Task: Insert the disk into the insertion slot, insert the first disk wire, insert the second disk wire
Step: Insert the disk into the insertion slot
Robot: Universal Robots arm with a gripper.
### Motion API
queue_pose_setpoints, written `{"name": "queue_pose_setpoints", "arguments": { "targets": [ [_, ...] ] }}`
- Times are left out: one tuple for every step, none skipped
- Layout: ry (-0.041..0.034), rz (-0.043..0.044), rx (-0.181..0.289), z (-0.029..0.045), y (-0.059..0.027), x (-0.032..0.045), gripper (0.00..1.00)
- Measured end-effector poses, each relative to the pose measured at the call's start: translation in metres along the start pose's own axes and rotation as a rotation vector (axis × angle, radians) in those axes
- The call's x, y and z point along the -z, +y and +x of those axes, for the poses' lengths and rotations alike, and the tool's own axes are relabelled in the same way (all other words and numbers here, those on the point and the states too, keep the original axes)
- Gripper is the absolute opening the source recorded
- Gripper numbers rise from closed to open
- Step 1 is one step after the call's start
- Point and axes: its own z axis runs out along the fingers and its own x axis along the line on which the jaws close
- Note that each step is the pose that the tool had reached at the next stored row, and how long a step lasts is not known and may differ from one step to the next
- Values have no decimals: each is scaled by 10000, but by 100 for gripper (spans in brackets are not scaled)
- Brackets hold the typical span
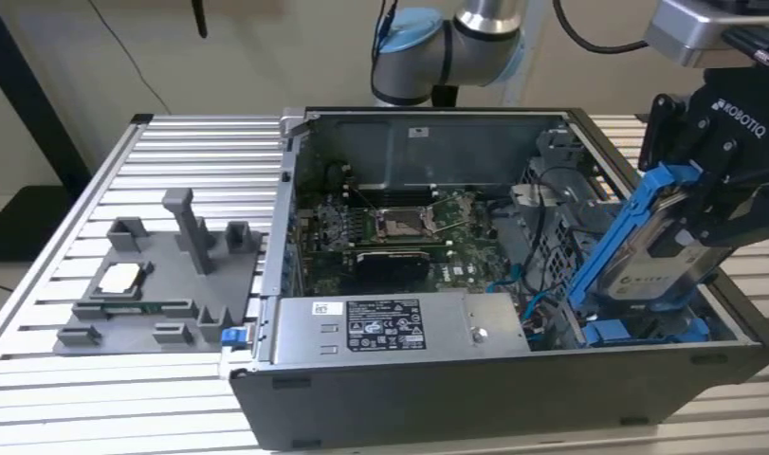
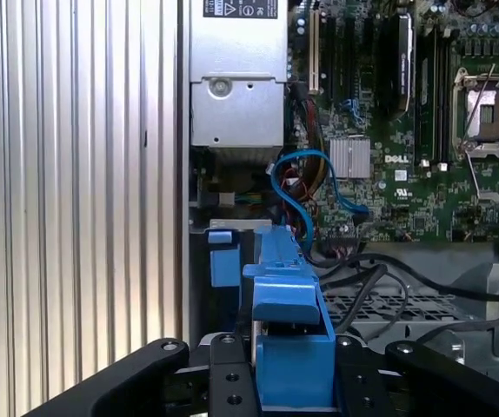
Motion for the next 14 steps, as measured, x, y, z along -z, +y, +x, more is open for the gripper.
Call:
{"name": "queue_pose_setpoints", "arguments": {
  "targets": [
    [-2, 0, 0, 11, -5, -9, 33],
    [-3, 0, 0, 18, -8, -20, 33],
    [0, 0, 0, 22, -12, -30, 33],
    [2, 2, 1, 26, -16, -41, 33],
    [-5, 1, 0, 29, -18, -57, 33],
    [-5, 2, 0, 31, -20, -70, 33],
    [-9, 3, 1, 31, -24, -83, 33],
    [-13, 3, 1, 32, -26, -100, 33],
    [-12, 5, 1, 33, -27, -115, 33],
    [-17, 5, 1, 34, -27, -134, 33],
    [-19, 5, 1, 34, -28, -152, 33],
    [-17, 5, 1, 34, -29, -170, 33],
    [-19, 5, 1, 34, -29, -188, 33],
    [-18, 5, 1, 35, -30, -207, 33]
  ]
}}
